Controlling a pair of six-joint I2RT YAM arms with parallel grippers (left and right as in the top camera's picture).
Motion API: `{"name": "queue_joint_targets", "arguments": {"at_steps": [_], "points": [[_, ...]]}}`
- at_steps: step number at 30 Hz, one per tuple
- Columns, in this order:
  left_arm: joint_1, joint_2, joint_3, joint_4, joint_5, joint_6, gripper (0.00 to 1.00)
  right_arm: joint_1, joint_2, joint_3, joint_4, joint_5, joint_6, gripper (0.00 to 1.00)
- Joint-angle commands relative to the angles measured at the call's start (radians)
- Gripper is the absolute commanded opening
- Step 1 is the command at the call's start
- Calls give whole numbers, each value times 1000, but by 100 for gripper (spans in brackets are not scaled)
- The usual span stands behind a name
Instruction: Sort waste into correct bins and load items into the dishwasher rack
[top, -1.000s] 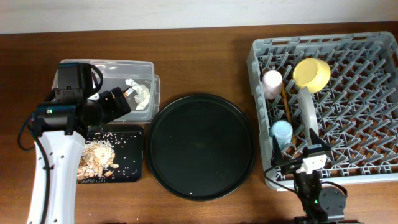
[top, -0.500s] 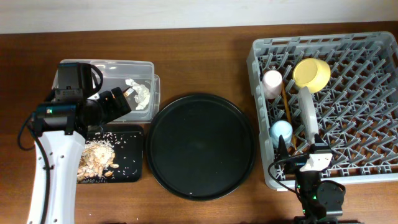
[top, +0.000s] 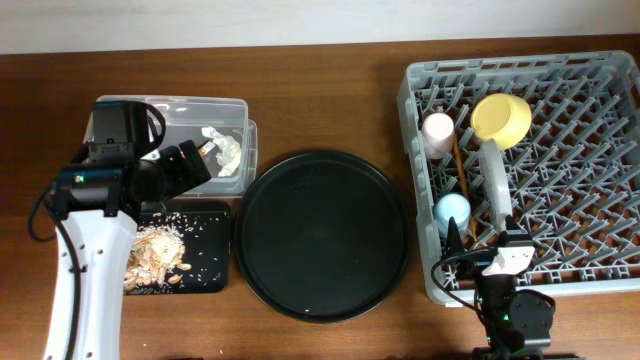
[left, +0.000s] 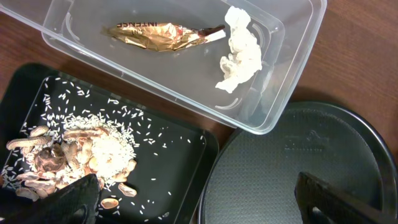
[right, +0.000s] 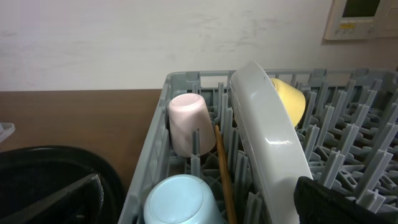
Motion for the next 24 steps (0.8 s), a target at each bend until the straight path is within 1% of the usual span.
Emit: {"name": "queue_joint_targets", "arguments": {"at_steps": [1,6,8,12,14,16,17,20,21,24], "points": [[4,-8,3,2,-10,-3,99,-8,-8,-5,-6,16,11,99],[4,-1,2,2,-10,-3,99,-8,-8,-5,-6,16,11,99],[4,-31,2,2,-10,-3,99,-8,-8,-5,-6,16,11,99],[1,-188,-2,1,-10,-3,99,-8,-8,-5,-6,16,12,99],[2,-275,-34,2,-10,-3,99,-8,-8,-5,-6,16,11,99],[2,-391,-153,3,-13,-3,99,-8,-8,-5,-6,16,12,99],[2,-444,-227,22,-37,-3,99,-8,-8,-5,-6,16,11,98],[2,-625,-521,160,-28,-3,99,-8,-8,-5,-6,16,12,99],[2,-752,-734,309,-16,-3,99,-8,-8,-5,-6,16,11,99],[2,-913,-1001,645,49,-3,99,-8,-8,-5,-6,16,12,99]]}}
